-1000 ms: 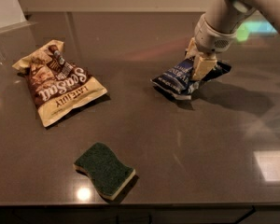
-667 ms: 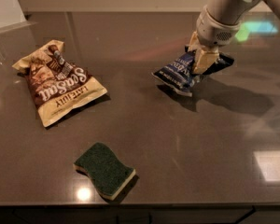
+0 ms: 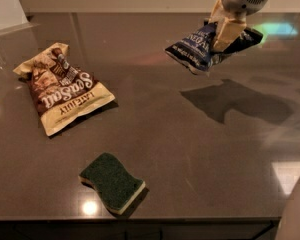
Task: Pick blue chip bag
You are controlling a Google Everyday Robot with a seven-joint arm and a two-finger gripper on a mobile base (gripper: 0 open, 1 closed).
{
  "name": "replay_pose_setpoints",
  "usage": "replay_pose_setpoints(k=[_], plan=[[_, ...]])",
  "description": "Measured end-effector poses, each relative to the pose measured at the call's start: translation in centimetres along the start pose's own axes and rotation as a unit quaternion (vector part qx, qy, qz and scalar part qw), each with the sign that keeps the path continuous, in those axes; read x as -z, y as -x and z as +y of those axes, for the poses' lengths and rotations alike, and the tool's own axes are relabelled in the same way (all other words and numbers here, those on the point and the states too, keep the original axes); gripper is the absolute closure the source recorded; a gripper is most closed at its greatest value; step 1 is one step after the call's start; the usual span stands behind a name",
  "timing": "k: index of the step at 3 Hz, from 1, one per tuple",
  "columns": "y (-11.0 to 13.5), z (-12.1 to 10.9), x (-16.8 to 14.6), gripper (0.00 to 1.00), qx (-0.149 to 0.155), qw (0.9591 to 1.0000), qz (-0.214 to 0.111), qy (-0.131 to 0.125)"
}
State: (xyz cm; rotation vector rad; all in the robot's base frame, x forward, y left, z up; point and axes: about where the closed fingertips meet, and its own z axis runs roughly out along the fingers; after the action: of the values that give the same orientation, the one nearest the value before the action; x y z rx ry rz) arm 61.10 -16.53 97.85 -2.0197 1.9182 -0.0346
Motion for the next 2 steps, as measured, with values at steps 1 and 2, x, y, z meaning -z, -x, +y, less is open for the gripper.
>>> replay_pose_setpoints(k=[1, 2], plan=[[0.5, -1.1, 2.8, 1.0, -0.004, 0.9994, -0.024, -0.024], [0.9, -2.2, 3.1, 1.0, -0.003, 0.9986, -0.03, -0.044]])
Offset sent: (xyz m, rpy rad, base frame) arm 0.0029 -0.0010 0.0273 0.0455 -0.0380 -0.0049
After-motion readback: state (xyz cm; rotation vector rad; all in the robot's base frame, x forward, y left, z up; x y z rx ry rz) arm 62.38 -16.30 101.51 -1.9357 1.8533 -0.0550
